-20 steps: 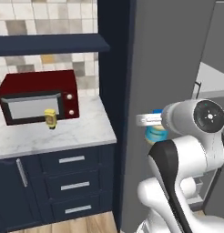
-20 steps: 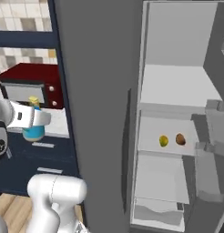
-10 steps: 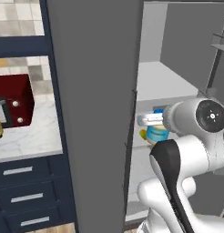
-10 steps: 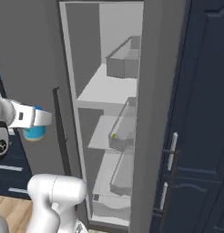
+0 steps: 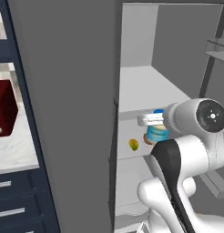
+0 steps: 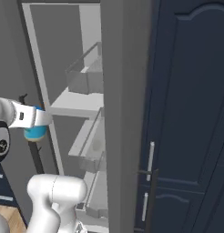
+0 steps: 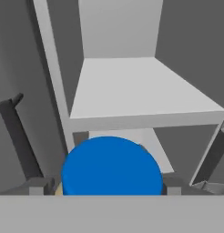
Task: Place the mustard and mayonnaise from the counter to the top shelf of the fridge. If the existing items in the fridge are on the top shelf, move them to other shelves.
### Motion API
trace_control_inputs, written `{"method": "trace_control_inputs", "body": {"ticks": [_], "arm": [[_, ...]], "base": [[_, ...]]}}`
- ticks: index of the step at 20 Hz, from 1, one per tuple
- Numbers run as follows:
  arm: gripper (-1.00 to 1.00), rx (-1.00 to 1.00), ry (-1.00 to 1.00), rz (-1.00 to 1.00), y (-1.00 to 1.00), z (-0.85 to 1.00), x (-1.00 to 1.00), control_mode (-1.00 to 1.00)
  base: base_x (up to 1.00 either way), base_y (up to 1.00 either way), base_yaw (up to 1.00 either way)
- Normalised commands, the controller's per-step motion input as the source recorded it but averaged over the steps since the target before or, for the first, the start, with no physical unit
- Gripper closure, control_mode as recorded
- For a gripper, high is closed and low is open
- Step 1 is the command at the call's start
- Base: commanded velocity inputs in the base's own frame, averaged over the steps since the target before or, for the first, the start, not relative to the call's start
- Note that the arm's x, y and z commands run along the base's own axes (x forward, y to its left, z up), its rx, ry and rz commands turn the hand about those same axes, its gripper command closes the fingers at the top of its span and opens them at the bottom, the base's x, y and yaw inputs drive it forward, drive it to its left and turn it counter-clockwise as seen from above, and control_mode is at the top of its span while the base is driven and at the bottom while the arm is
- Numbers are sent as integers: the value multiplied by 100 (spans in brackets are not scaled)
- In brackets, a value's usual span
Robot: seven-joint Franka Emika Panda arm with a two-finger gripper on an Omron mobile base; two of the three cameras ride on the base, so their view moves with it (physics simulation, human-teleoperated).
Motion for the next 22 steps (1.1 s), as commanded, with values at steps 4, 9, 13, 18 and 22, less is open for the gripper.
{"method": "trace_control_inputs", "body": {"ticks": [4,9,13,18,22], "arm": [[100,0,0,-1,-14,0,21,-100],[100,-3,-6,-1,-64,0,100,-100],[100,-2,-7,0,-72,0,100,-100],[100,-2,-1,0,-45,2,100,-100],[100,-2,0,0,-2,4,100,-100]], "base": [[47,-30,0],[0,0,0],[0,0,0],[0,0,0],[0,0,0]]}}
